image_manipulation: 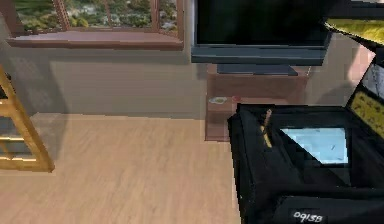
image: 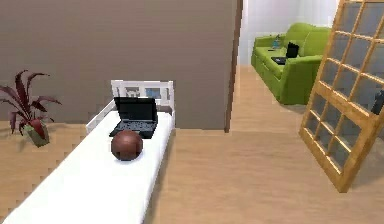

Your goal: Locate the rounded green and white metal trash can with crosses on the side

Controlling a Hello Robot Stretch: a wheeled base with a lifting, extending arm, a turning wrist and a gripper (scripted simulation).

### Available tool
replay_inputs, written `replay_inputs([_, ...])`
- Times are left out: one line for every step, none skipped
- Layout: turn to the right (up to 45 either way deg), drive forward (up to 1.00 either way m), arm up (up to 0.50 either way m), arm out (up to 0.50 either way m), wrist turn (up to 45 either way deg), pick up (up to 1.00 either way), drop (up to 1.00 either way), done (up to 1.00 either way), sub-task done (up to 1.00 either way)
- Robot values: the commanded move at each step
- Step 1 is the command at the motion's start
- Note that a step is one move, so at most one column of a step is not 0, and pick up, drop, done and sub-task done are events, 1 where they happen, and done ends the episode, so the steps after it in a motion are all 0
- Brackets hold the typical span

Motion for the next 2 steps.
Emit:
replay_inputs([0.0, 0.25, 0.00, 0.00, 0.0, 0.00, 0.00, 0.00, 0.00])
replay_inputs([27.0, 0.00, 0.00, 0.00, 0.0, 0.00, 0.00, 0.00, 0.00])
